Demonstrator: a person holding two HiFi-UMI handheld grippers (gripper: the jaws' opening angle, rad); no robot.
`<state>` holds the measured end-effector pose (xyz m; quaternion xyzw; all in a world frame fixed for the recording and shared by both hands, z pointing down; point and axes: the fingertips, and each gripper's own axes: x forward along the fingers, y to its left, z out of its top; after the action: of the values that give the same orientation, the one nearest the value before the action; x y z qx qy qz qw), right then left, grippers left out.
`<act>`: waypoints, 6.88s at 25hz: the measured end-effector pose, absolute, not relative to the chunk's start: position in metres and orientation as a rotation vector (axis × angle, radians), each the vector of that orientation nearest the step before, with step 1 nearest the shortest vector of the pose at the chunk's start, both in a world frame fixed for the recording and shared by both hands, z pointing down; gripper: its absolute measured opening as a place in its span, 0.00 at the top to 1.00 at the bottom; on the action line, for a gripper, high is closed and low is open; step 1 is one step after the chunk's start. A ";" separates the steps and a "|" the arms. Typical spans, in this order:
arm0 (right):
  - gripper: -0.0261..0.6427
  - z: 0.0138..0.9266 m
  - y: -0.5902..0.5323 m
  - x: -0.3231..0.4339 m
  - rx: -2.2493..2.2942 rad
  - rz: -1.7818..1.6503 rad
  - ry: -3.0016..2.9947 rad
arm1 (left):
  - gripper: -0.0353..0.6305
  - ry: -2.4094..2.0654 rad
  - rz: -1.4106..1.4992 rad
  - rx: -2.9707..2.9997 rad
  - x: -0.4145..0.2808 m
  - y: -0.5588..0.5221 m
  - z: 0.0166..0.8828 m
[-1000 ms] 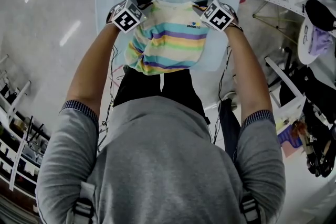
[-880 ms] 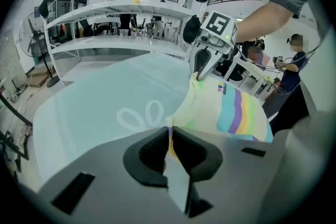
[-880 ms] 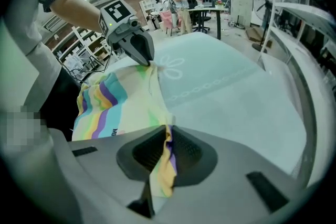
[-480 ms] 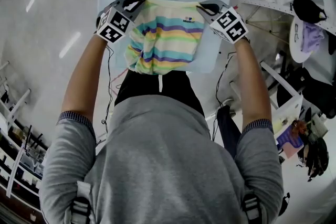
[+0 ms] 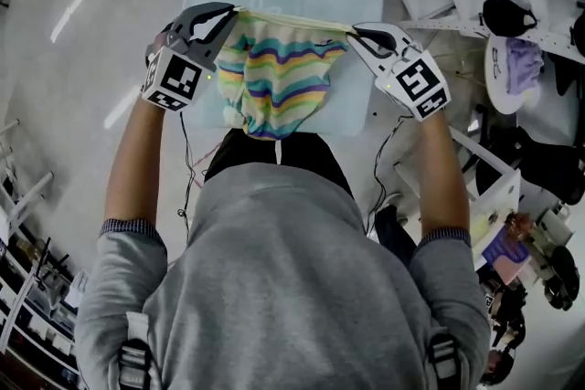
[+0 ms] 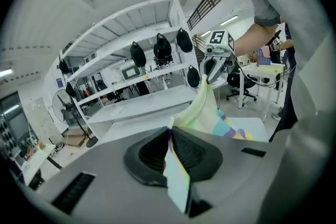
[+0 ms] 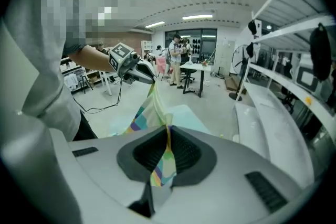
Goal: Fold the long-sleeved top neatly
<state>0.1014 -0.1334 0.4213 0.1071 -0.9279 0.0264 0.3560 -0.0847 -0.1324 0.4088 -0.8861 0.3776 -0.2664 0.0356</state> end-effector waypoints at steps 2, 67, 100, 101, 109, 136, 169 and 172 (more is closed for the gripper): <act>0.91 0.393 -0.130 0.100 0.307 0.040 -2.426 | 0.88 1.172 -0.770 -2.683 -0.087 -0.131 0.377; 0.91 0.109 0.157 0.110 0.549 -0.560 -2.683 | 0.89 1.180 -0.528 -2.314 -0.056 0.175 0.101; 0.91 0.364 -0.118 0.087 0.537 -0.169 -2.334 | 0.89 1.145 -0.904 -2.643 -0.094 -0.122 0.366; 0.91 0.372 -0.129 0.086 0.537 -0.160 -2.326 | 0.89 1.142 -0.913 -2.653 -0.094 -0.132 0.374; 0.91 0.447 -0.198 0.074 0.554 -0.074 -2.281 | 0.89 1.161 -0.976 -2.722 -0.107 -0.203 0.453; 0.91 0.711 -0.338 0.049 0.516 0.131 -2.150 | 0.89 1.419 -1.298 -2.767 -0.130 -0.331 0.696; 0.51 0.671 -0.232 0.139 0.936 0.652 -2.207 | 0.62 2.220 -1.034 -2.841 -0.185 -0.161 0.670; 0.52 0.687 -0.227 0.150 1.004 0.670 -2.166 | 0.60 2.219 -1.019 -2.865 -0.178 -0.156 0.680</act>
<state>0.1502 -0.2267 0.6866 0.3831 -0.8260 0.2557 0.3250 -0.1778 -0.1563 0.6805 -0.7245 0.5612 -0.2577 -0.3063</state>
